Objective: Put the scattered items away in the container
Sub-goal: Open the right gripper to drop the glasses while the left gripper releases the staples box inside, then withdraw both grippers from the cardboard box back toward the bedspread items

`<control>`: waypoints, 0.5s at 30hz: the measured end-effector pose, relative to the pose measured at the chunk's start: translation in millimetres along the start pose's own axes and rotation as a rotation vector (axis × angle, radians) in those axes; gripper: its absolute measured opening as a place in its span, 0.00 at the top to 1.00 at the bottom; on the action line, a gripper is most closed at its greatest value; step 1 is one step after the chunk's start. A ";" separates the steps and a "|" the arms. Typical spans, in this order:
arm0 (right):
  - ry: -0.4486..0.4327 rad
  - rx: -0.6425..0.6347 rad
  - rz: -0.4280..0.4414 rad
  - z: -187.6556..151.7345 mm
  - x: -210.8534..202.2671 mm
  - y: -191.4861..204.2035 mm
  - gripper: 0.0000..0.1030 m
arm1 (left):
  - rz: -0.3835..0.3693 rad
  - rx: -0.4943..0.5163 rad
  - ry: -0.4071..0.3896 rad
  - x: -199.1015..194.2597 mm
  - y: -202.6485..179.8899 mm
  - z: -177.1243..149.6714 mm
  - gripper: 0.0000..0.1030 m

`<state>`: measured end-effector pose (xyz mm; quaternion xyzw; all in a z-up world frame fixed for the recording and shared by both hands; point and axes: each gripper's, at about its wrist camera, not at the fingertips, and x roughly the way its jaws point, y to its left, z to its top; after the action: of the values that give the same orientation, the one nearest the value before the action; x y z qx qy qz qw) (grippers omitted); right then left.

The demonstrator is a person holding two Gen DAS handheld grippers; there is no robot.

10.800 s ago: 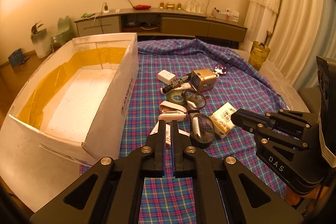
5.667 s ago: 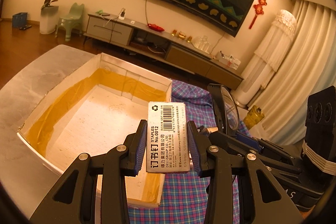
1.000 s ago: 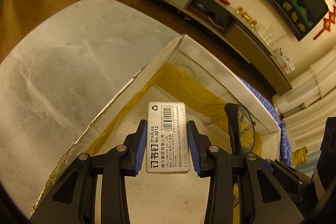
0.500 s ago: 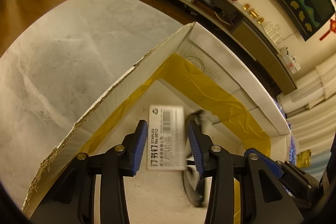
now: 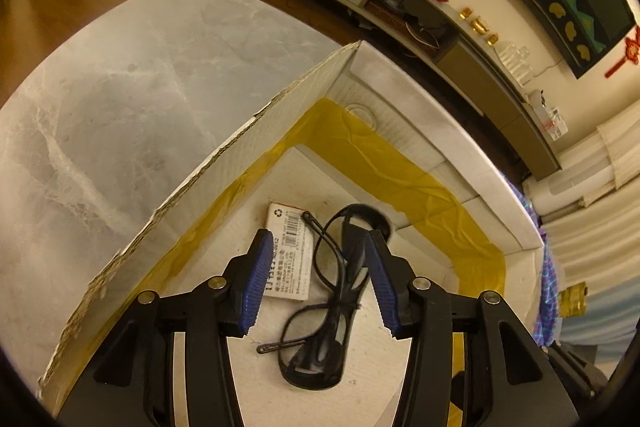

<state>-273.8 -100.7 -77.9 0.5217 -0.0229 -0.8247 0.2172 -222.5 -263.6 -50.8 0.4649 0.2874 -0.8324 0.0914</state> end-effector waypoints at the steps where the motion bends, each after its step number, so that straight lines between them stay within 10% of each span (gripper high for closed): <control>1: -0.004 -0.003 -0.001 -2.9 -3.5 0.0 0.49 | -0.003 0.002 -0.006 -3.5 -1.3 -0.9 0.51; 15: -0.113 -0.009 0.126 -49.2 -97.5 -8.5 0.48 | -0.053 0.135 -0.144 -77.9 -37.7 -33.7 0.51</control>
<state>-198.5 -46.4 -19.6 0.4711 -0.0643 -0.8375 0.2693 -171.1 -222.7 14.8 0.4014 0.2355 -0.8832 0.0582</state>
